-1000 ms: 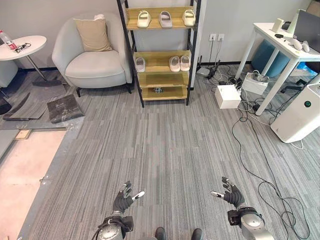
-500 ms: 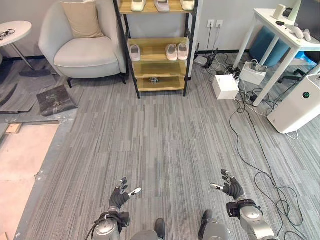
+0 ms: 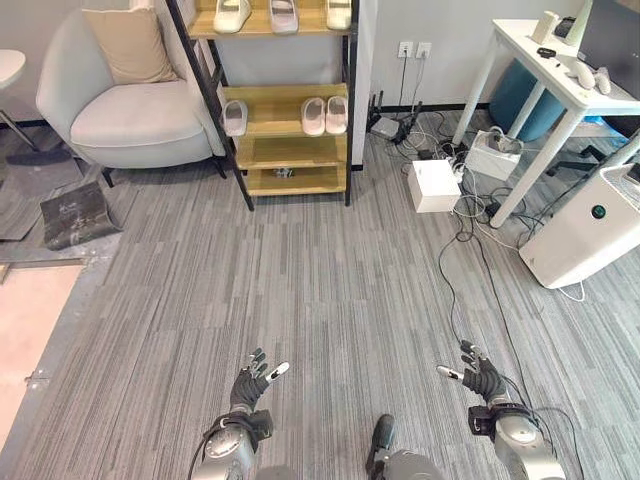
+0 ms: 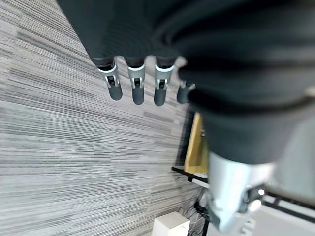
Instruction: Arrange the slippers neatly on the shoe rack.
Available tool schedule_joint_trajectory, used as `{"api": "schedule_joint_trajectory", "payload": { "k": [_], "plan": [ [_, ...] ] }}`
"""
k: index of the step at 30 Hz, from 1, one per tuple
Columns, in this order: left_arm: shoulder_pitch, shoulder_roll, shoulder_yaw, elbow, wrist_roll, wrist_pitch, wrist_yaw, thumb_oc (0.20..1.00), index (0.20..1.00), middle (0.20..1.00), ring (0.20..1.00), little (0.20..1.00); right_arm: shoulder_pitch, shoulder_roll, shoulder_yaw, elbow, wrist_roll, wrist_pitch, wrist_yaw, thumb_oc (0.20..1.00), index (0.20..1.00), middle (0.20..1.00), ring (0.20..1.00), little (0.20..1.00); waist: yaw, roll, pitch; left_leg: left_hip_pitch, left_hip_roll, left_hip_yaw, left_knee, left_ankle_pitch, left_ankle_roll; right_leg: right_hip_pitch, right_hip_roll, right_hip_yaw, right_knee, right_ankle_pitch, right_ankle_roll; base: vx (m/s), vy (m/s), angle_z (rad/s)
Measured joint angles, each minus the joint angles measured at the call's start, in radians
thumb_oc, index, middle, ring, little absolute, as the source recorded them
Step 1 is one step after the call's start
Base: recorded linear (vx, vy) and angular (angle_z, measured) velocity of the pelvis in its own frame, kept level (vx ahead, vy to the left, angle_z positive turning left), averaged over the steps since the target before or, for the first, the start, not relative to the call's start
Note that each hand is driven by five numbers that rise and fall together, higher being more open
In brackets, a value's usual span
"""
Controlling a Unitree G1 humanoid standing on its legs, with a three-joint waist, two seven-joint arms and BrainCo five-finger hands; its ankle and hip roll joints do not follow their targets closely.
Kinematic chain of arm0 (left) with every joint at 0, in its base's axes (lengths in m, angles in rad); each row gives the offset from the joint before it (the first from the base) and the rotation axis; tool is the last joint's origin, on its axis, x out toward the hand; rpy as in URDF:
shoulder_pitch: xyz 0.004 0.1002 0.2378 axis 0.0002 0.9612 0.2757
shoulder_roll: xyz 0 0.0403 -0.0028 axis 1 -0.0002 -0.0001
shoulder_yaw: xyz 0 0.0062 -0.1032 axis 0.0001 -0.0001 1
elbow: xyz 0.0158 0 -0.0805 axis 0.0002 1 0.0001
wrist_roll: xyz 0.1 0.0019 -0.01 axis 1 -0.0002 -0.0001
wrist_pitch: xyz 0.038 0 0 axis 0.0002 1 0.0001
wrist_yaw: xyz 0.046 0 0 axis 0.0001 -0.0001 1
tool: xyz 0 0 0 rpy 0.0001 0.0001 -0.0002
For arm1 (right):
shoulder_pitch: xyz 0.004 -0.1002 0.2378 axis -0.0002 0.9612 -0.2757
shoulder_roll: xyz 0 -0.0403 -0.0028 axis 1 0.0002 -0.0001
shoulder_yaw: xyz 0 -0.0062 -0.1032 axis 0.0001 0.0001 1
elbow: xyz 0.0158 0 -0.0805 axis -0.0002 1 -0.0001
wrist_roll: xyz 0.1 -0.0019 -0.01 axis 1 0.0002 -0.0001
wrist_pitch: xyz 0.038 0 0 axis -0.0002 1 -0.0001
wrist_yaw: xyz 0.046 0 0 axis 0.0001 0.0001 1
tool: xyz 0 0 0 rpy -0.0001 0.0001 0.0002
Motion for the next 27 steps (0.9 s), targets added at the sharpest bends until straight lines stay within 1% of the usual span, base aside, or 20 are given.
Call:
{"api": "schedule_joint_trajectory", "payload": {
  "k": [2, 3, 4, 5, 6, 7, 9, 11, 12, 13, 15, 16, 18, 19, 21, 23, 24, 25, 26, 27],
  "plan": [
    [-0.007, 0.0, -0.001, -0.005, 0.0, -0.002, -0.004, 1.0, 1.0, 1.0, 1.0, 1.0, 0.005, -0.006, -0.002, 0.003, 0.001, 0.0, 0.0, 1.0, 1.0, 1.0, 1.0, 1.0, 0.0, 0.006, 0.001, -0.044, -0.009, 0.005, 0.052, 0.001, 0.003, 0.012, 0.008, 0.0, -0.007, -0.019, -0.012, 0.25, -0.031, 0.14],
    [-0.023, 0.008, 0.001, -0.003, 0.0, -0.002, -0.003, 1.0, 1.0, 1.0, 1.0, 1.0, 0.003, 0.004, -0.001, 0.003, 0.01, 0.003, -0.001, 1.0, 1.0, 1.0, 1.0, 1.0, 0.005, -0.015, 0.011, -0.07, -0.005, 0.034, 0.023, -0.034, 0.039, 0.029, 0.002, -0.003, -0.021, -0.038, -0.032, 0.37, 0.036, 0.38],
    [-0.028, 0.02, 0.001, -0.005, 0.0, -0.002, -0.003, 1.0, 1.0, 1.0, 1.0, 1.0, -0.007, 0.02, 0.003, 0.002, 0.018, 0.003, -0.003, 1.0, 1.0, 1.0, 1.0, 1.0, 0.01, -0.036, 0.018, -0.07, 0.001, 0.089, -0.155, -0.065, 0.085, 0.03, -0.005, 0.0, -0.027, -0.062, -0.012, 0.47, 0.09, 0.37],
    [-0.035, 0.025, 0.0, -0.006, 0.0, -0.002, -0.003, 1.0, 1.0, 1.0, 1.0, 1.0, -0.012, 0.025, 0.006, 0.001, 0.018, 0.003, -0.003, 1.0, 1.0, 1.0, 1.0, 1.0, 0.011, -0.047, 0.023, -0.047, -0.003, 0.114, -0.299, -0.061, 0.109, 0.031, -0.009, 0.001, -0.024, -0.056, -0.015, 0.3, 0.125, 0.13],
    [-0.041, 0.027, 0.001, -0.003, 0.0, 0.0, -0.003, 1.0, 1.0, 1.0, 1.0, 1.0, -0.028, 0.026, 0.015, 0.003, 0.018, 0.001, -0.002, 1.0, 1.0, 1.0, 1.0, 1.0, 0.022, -0.05, 0.036, -0.06, 0.007, 0.121, -0.447, -0.016, 0.123, 0.042, -0.001, 0.004, -0.021, -0.053, -0.01, 0.21, 0.092, -0.11],
    [-0.034, 0.028, 0.001, -0.002, 0.0, 0.001, -0.003, 1.0, 1.0, 1.0, 1.0, 1.0, -0.031, 0.025, 0.022, 0.002, 0.018, 0.0, -0.003, 1.0, 1.0, 1.0, 1.0, 1.0, 0.027, -0.047, 0.035, -0.063, 0.018, 0.126, -0.505, 0.013, 0.127, 0.048, 0.007, 0.004, -0.023, -0.057, -0.002, 0.31, 0.138, -0.18],
    [-0.028, 0.03, -0.002, 0.007, 0.004, 0.01, -0.002, 1.0, 1.0, 1.0, 1.0, 1.0, -0.035, 0.025, 0.031, 0.007, 0.017, -0.014, -0.006, 1.0, 1.0, 1.0, 1.0, 1.0, 0.033, -0.014, 0.041, -0.136, 0.073, 0.145, -0.618, 0.098, 0.095, 0.086, 0.03, -0.001, -0.028, -0.097, 0.046, 0.33, 0.168, -0.09],
    [-0.033, 0.03, -0.001, 0.012, 0.005, 0.013, -0.001, 1.0, 1.0, 1.0, 1.0, 1.0, -0.032, 0.02, 0.029, 0.006, 0.017, -0.014, -0.005, 1.0, 1.0, 1.0, 1.0, 1.0, 0.04, 0.008, 0.048, -0.165, 0.092, 0.156, -0.606, 0.101, 0.104, 0.116, 0.021, 0.008, -0.027, -0.108, 0.08, 0.34, 0.196, -0.31],
    [-0.025, 0.035, 0.003, 0.013, 0.006, 0.016, -0.002, 1.0, 1.0, 1.0, 1.0, 1.0, -0.028, 0.024, 0.03, 0.006, 0.017, -0.012, -0.006, 1.0, 1.0, 1.0, 1.0, 1.0, 0.043, 0.014, 0.044, -0.159, 0.086, 0.153, -0.582, 0.144, 0.108, 0.134, 0.005, 0.024, -0.027, -0.118, 0.1, 0.47, 0.314, -0.56],
    [-0.008, 0.042, 0.003, 0.006, 0.005, 0.017, 0.003, 1.0, 1.0, 1.0, 1.0, 1.0, -0.015, 0.033, 0.034, 0.003, 0.016, -0.013, -0.003, 1.0, 1.0, 1.0, 1.0, 1.0, 0.055, -0.002, 0.034, -0.152, 0.049, 0.16, -0.558, 0.15, 0.107, 0.134, -0.023, 0.084, -0.027, -0.137, 0.12, 0.35, 0.242, -0.43],
    [-0.001, 0.077, 0.012, -0.016, 0.005, 0.016, 0.005, 1.0, 1.0, 1.0, 1.0, 1.0, -0.008, 0.043, 0.041, -0.004, 0.015, -0.013, -0.002, 1.0, 1.0, 1.0, 1.0, 1.0, 0.065, -0.04, 0.01, -0.137, -0.028, 0.164, -0.546, 0.153, 0.116, 0.147, -0.092, 0.115, -0.012, -0.158, 0.132, 0.4, 0.332, -0.23],
    [-0.016, 0.1, 0.012, -0.02, 0.006, 0.014, 0.004, 1.0, 1.0, 1.0, 1.0, 1.0, -0.009, 0.06, 0.032, -0.006, 0.016, -0.014, -0.002, 1.0, 1.0, 1.0, 1.0, 1.0, 0.067, -0.053, 0.005, -0.123, -0.063, 0.183, -0.541, 0.137, 0.163, 0.133, -0.122, 0.13, 0.075, -0.134, 0.153, 0.33, 0.309, -0.14],
    [-0.014, 0.104, 0.012, -0.014, 0.007, 0.014, 0.005, 1.0, 1.0, 1.0, 1.0, 1.0, -0.02, 0.074, 0.03, -0.007, 0.016, -0.013, -0.002, 1.0, 1.0, 1.0, 1.0, 1.0, 0.078, -0.041, 0.004, -0.1, -0.075, 0.204, -0.544, 0.14, 0.209, 0.083, -0.162, 0.129, 0.192, -0.147, 0.174, 0.16, 0.199, -0.21],
    [-0.023, 0.12, 0.013, -0.014, 0.007, 0.012, 0.006, 1.0, 1.0, 1.0, 1.0, 1.0, -0.039, 0.085, 0.044, -0.008, 0.015, -0.013, 0.001, 1.0, 1.0, 1.0, 1.0, 1.0, 0.082, -0.032, 0.004, -0.081, -0.089, 0.215, -0.545, 0.12, 0.238, 0.029, -0.192, 0.148, 0.325, -0.137, 0.196, 0.25, 0.276, -0.09],
    [-0.015, 0.12, 0.004, -0.011, 0.008, 0.013, 0.006, 1.0, 1.0, 1.0, 1.0, 1.0, -0.046, 0.091, 0.061, -0.01, 0.015, -0.012, 0.002, 1.0, 1.0, 1.0, 1.0, 1.0, 0.074, -0.024, 0.008, -0.048, -0.11, 0.208, -0.544, 0.102, 0.268, -0.044, -0.239, 0.153, 0.512, -0.138, 0.212, 0.38, 0.314, 0.11],
    [-0.004, 0.118, -0.001, -0.016, 0.009, 0.015, 0.005, 1.0, 1.0, 1.0, 1.0, 1.0, -0.044, 0.097, 0.066, -0.008, 0.013, -0.011, 0.004, 1.0, 1.0, 1.0, 1.0, 1.0, 0.072, -0.022, 0.01, 0.004, -0.127, 0.209, -0.575, 0.096, 0.288, -0.113, -0.275, 0.184, 0.678, -0.098, 0.223, 0.3, 0.151, 0.07],
    [0.007, 0.114, -0.001, -0.018, 0.009, 0.015, 0.005, 1.0, 1.0, 1.0, 1.0, 1.0, -0.039, 0.098, 0.065, -0.015, 0.012, -0.012, 0.004, 1.0, 1.0, 1.0, 1.0, 1.0, 0.06, -0.014, 0.008, 0.027, -0.128, 0.199, -0.588, 0.095, 0.299, -0.13, -0.269, 0.182, 0.688, -0.156, 0.246, 0.22, 0.049, 0.13],
    [0.008, 0.115, -0.001, -0.021, 0.009, 0.016, 0.005, 1.0, 1.0, 1.0, 1.0, 1.0, -0.034, 0.098, 0.066, -0.016, 0.012, -0.012, 0.004, 1.0, 1.0, 1.0, 1.0, 1.0, 0.055, -0.014, 0.012, 0.041, -0.132, 0.197, -0.597, 0.088, 0.302, -0.144, -0.265, 0.165, 0.665, -0.183, 0.247, 0.46, 0.02, 0.09],
    [0.01, 0.113, 0.0, -0.023, 0.009, 0.016, 0.005, 1.0, 1.0, 1.0, 1.0, 1.0, -0.035, 0.098, 0.063, -0.014, 0.013, -0.009, 0.005, 1.0, 1.0, 1.0, 1.0, 1.0, 0.05, -0.016, 0.017, 0.064, -0.134, 0.199, -0.613, 0.089, 0.315, -0.155, -0.25, 0.102, 0.561, -0.211, 0.23, 0.26, -0.04, -0.03],
    [0.008, 0.109, -0.001, -0.022, 0.009, 0.016, 0.004, 1.0, 1.0, 1.0, 1.0, 1.0, -0.032, 0.096, 0.062, -0.015, 0.013, -0.01, 0.005, 1.0, 1.0, 1.0, 1.0, 1.0, 0.038, -0.005, 0.025, 0.071, -0.135, 0.196, -0.617, 0.075, 0.308, -0.17, -0.23, 0.081, 0.471, -0.206, 0.23, 0.34, -0.061, -0.12]
  ]
}}
